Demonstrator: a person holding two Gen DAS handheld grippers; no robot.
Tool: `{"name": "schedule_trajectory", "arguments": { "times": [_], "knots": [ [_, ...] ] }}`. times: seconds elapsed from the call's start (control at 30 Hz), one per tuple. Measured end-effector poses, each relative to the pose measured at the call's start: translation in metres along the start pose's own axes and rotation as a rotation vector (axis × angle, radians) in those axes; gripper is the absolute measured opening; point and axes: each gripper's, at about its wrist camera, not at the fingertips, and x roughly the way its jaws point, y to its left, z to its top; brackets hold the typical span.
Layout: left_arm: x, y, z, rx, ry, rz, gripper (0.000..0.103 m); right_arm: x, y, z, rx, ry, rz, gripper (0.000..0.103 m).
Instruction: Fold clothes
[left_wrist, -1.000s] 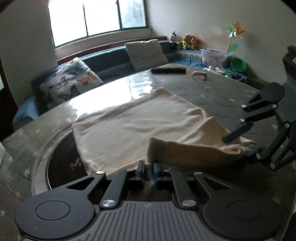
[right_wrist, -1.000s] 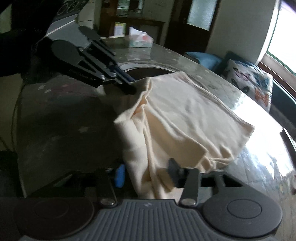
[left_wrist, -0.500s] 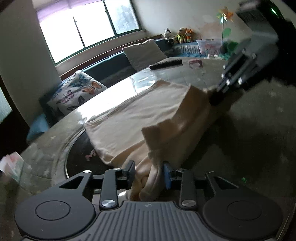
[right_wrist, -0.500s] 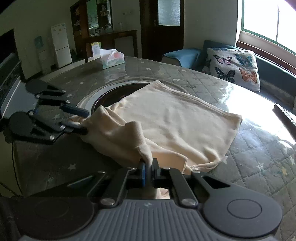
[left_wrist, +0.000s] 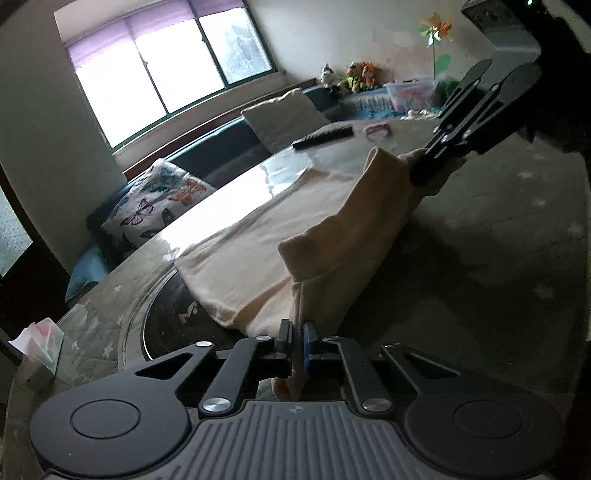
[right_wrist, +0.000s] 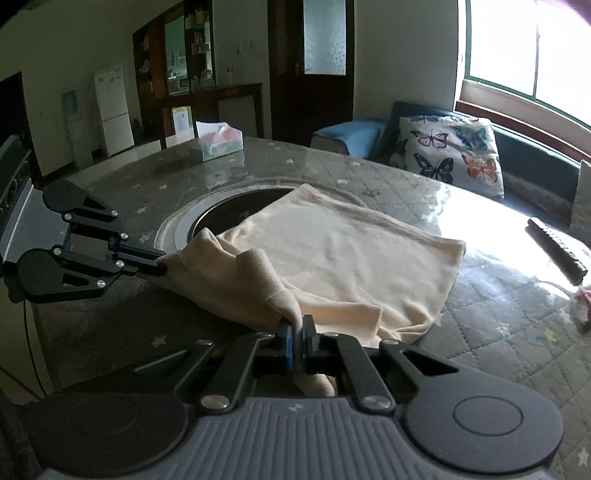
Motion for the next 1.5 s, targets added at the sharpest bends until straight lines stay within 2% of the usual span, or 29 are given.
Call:
{"name": "schedule_trajectory", "arguments": {
  "times": [0.13, 0.27, 0.43, 0.57, 0.77, 0.93, 0.97, 1.0, 1.03, 1.07, 1.17, 1.27, 1.37, 1.5],
  "knots": [
    [-0.038, -0.01, 0.007, -0.022, -0.042, -0.031, 0.005, -0.032, 0.007, -0.008, 0.009, -0.021, 0.006, 0.004],
    [-0.067, -0.011, 0.02, -0.05, -0.093, -0.015, 0.005, -0.069, 0.016, -0.014, 0.031, -0.04, 0.014, 0.004],
    [-0.057, 0.007, 0.042, -0.091, -0.141, 0.033, 0.005, -0.082, 0.013, 0.001, 0.038, -0.086, -0.013, 0.004],
    [-0.021, 0.031, 0.056, -0.103, -0.13, 0.058, 0.005, -0.057, -0.01, 0.026, 0.056, -0.081, -0.034, 0.004],
    [0.058, 0.065, 0.062, -0.154, -0.036, 0.038, 0.004, 0.006, -0.053, 0.053, 0.108, -0.007, -0.055, 0.004],
    [0.114, 0.08, 0.051, -0.216, 0.069, 0.022, 0.006, 0.07, -0.082, 0.046, 0.205, 0.057, -0.088, 0.005],
    [0.12, 0.082, 0.048, -0.226, 0.085, 0.029, 0.008, 0.076, -0.086, 0.043, 0.222, 0.065, -0.097, 0.008],
    [0.125, 0.083, 0.044, -0.23, 0.097, 0.041, 0.01, 0.081, -0.091, 0.04, 0.241, 0.07, -0.107, 0.016],
    [0.129, 0.084, 0.041, -0.235, 0.11, 0.054, 0.013, 0.086, -0.095, 0.037, 0.259, 0.075, -0.118, 0.02],
    [0.131, 0.086, 0.039, -0.246, 0.118, 0.067, 0.017, 0.091, -0.099, 0.034, 0.277, 0.08, -0.128, 0.02],
    [0.124, 0.093, 0.038, -0.27, 0.123, 0.105, 0.019, 0.092, -0.109, 0.028, 0.328, 0.065, -0.166, 0.027],
    [0.116, 0.101, 0.043, -0.293, 0.111, 0.115, 0.019, 0.076, -0.106, 0.031, 0.291, 0.01, -0.234, 0.027],
    [0.111, 0.096, 0.055, -0.298, 0.094, 0.063, 0.019, 0.07, -0.095, 0.039, 0.247, -0.018, -0.198, 0.027],
    [0.125, 0.079, 0.069, -0.301, 0.103, -0.026, 0.019, 0.088, -0.084, 0.048, 0.229, 0.009, -0.121, 0.027]
  ]
}}
